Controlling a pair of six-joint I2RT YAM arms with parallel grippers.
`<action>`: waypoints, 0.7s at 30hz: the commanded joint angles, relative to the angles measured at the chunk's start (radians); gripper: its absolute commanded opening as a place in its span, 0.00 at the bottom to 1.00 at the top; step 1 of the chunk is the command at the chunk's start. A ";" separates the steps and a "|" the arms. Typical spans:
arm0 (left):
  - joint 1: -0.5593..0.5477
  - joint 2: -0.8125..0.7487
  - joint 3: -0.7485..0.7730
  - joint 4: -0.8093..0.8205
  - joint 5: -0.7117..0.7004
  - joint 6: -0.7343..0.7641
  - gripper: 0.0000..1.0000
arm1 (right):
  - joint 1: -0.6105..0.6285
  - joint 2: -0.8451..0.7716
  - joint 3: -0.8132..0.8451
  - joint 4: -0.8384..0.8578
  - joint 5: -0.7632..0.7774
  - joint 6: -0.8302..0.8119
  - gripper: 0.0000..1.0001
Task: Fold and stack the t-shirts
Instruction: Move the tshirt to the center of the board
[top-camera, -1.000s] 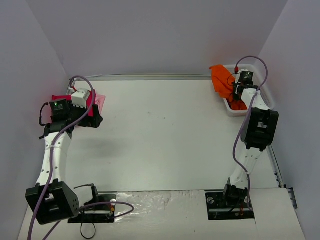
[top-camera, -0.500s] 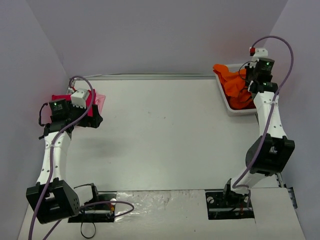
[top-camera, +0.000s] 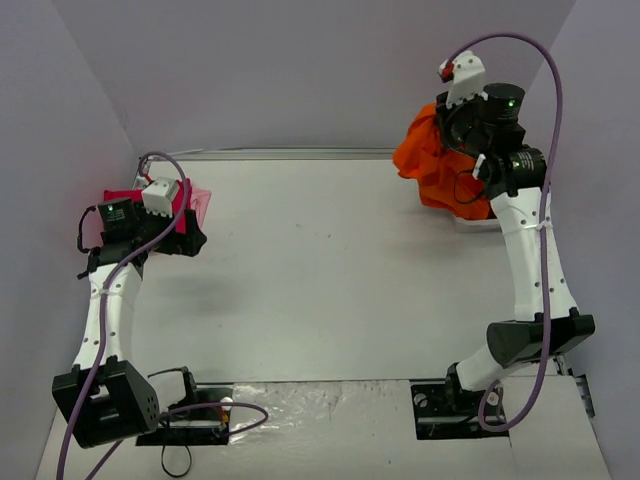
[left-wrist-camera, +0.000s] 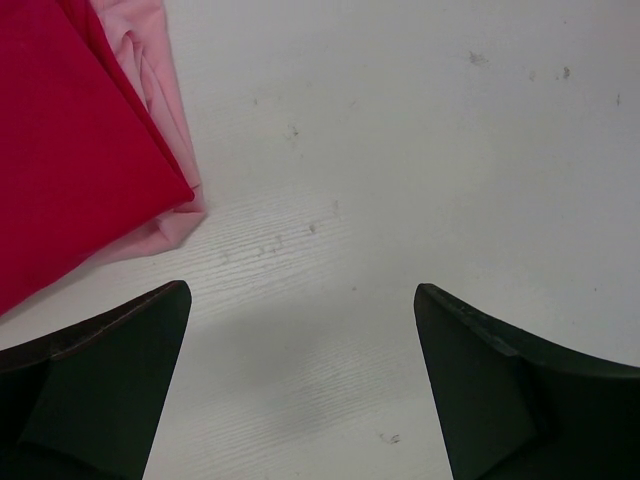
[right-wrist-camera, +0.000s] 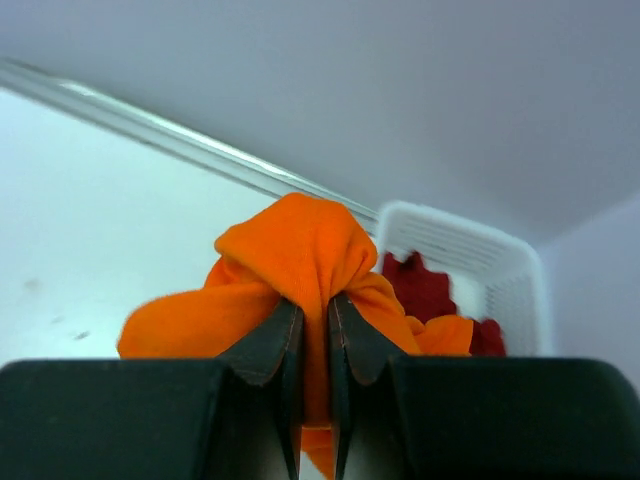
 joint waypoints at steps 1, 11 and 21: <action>0.009 -0.026 0.012 0.011 0.023 0.004 0.94 | 0.060 -0.075 0.086 -0.051 -0.152 -0.010 0.00; 0.013 -0.025 0.012 0.008 0.014 0.005 0.94 | 0.128 -0.114 -0.150 -0.243 -0.500 -0.185 1.00; 0.013 -0.022 0.012 0.005 0.028 0.005 0.94 | 0.126 -0.078 -0.288 -0.234 -0.363 -0.200 1.00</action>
